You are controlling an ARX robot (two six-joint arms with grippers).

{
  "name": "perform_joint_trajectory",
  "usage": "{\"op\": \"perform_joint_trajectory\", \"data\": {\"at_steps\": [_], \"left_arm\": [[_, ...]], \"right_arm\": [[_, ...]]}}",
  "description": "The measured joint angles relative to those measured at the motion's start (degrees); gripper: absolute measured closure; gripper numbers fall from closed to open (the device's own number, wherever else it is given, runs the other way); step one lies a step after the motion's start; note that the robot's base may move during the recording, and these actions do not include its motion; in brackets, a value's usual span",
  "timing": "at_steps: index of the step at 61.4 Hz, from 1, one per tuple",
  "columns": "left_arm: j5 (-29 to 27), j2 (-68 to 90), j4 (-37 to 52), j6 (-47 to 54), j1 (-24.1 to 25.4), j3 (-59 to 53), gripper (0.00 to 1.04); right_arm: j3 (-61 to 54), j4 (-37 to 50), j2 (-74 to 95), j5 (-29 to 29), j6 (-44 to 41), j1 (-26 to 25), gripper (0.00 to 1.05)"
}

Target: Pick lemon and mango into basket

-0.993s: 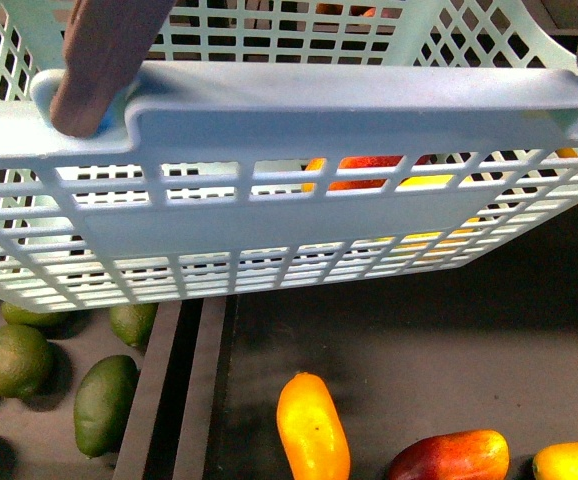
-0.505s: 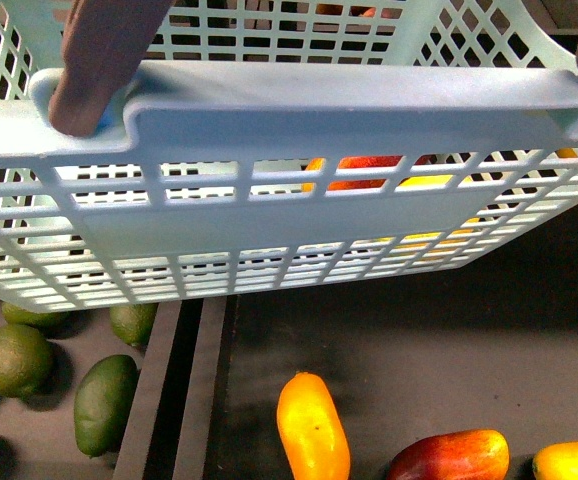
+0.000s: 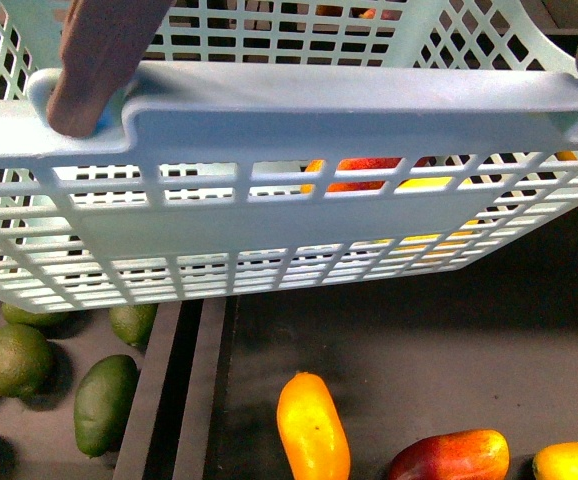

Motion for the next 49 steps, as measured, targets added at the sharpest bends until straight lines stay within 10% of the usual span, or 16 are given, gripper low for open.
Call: {"op": "perform_joint_trajectory", "data": {"at_steps": [22, 49], "left_arm": [[0.00, 0.02, 0.00, 0.07, -0.28, 0.00, 1.00], [0.09, 0.00, 0.00, -0.37, -0.24, -0.02, 1.00]], "right_arm": [[0.00, -0.09, -0.04, 0.24, 0.02, 0.00, 0.07], [0.00, -0.11, -0.09, 0.15, 0.00, 0.00, 0.09]]}}
